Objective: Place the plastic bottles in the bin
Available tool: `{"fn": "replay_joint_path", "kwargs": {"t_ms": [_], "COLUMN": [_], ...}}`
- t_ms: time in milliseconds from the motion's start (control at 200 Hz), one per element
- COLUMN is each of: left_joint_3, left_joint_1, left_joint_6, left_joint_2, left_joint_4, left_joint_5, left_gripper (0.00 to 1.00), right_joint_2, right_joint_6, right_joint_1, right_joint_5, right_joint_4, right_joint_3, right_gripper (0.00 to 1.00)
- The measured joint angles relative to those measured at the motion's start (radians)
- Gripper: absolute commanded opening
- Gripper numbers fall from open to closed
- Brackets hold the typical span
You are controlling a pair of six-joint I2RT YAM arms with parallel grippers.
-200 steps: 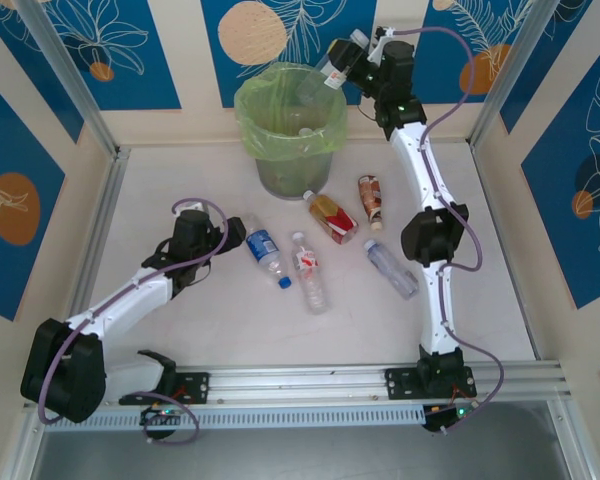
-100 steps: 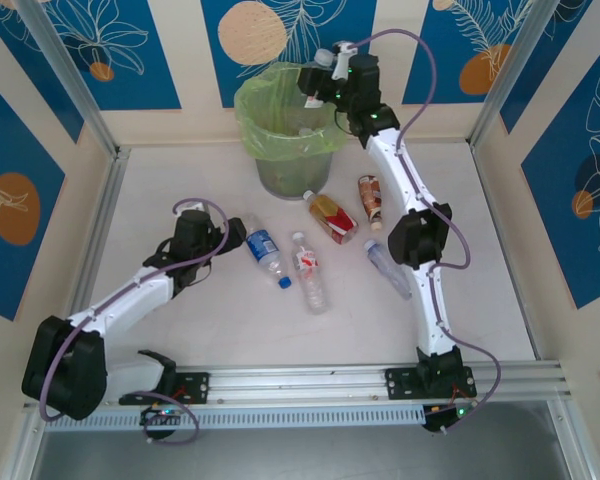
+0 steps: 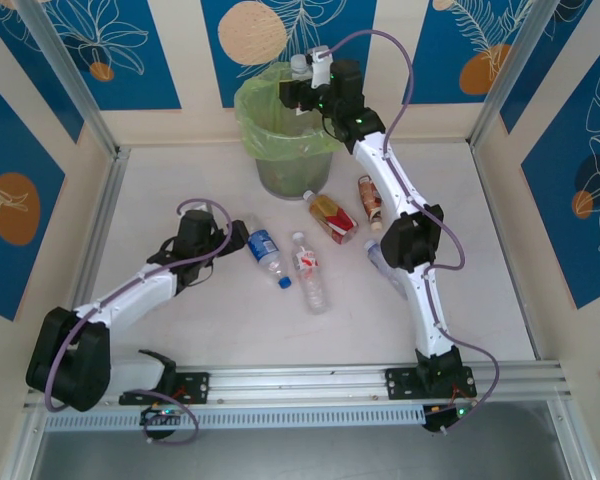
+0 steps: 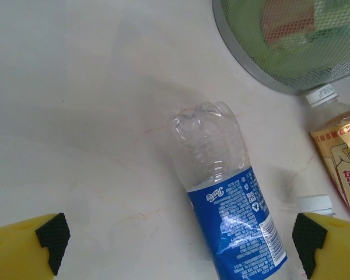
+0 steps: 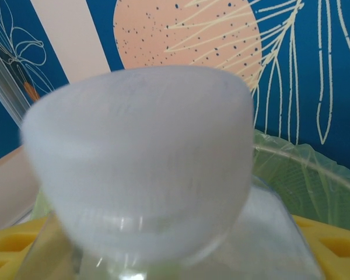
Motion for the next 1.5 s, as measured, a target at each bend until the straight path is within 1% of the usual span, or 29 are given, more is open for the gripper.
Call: {"fn": "replay_joint_path", "kwargs": {"t_ms": [65, 220, 505, 735, 795, 900, 940, 1105, 1150, 1220, 1295, 1385, 1500], "left_joint_3": [0.000, 0.000, 0.000, 0.024, 0.037, 0.050, 0.052, 0.065, 0.073, 0.089, 0.106, 0.126, 0.156], "left_joint_1": [0.000, 0.000, 0.000, 0.000, 0.000, 0.000, 0.000, 0.000, 0.000, 0.000, 0.000, 0.000, -0.002], "left_joint_6": [0.000, 0.000, 0.001, 0.059, 0.075, 0.092, 0.098, 0.117, 0.121, 0.129, 0.137, 0.164, 0.270], "left_joint_2": [0.002, 0.006, 0.018, 0.051, 0.056, 0.057, 0.058, 0.093, 0.112, 0.140, 0.163, 0.179, 0.192], "left_joint_4": [0.000, 0.000, 0.000, 0.005, 0.005, 0.006, 0.006, 0.003, 0.003, -0.001, -0.003, 0.000, 0.004], "left_joint_5": [0.004, 0.006, 0.012, 0.092, 0.103, 0.107, 0.107, 0.107, 0.107, 0.107, 0.112, 0.142, 0.191], "left_gripper": [0.99, 1.00, 1.00, 1.00, 1.00, 1.00, 1.00, 1.00, 1.00, 1.00, 1.00, 1.00, 1.00], "right_joint_2": [0.003, 0.014, 0.015, -0.007, -0.020, -0.040, -0.041, -0.028, -0.017, 0.003, 0.024, 0.038, 0.040], "right_joint_6": [-0.002, 0.000, 0.000, 0.001, -0.003, -0.033, -0.043, -0.093, -0.105, -0.108, -0.107, -0.109, -0.101], "right_joint_1": [0.000, 0.000, 0.000, 0.004, 0.006, 0.012, 0.014, 0.017, 0.017, 0.017, 0.015, 0.014, 0.014], "right_joint_5": [0.000, -0.001, -0.011, -0.042, -0.053, -0.048, -0.040, -0.014, -0.010, -0.005, -0.003, -0.004, -0.009], "right_joint_4": [-0.026, -0.075, -0.108, -0.139, -0.139, -0.145, -0.154, -0.248, -0.270, -0.298, -0.328, -0.345, -0.372], "right_joint_3": [0.000, 0.000, 0.016, 0.014, 0.011, 0.012, 0.016, 0.047, 0.060, 0.074, 0.076, 0.077, 0.082], "right_gripper": [0.93, 1.00, 0.99, 1.00, 0.97, 0.86, 0.79, 0.60, 0.56, 0.53, 0.55, 0.62, 0.72]}}
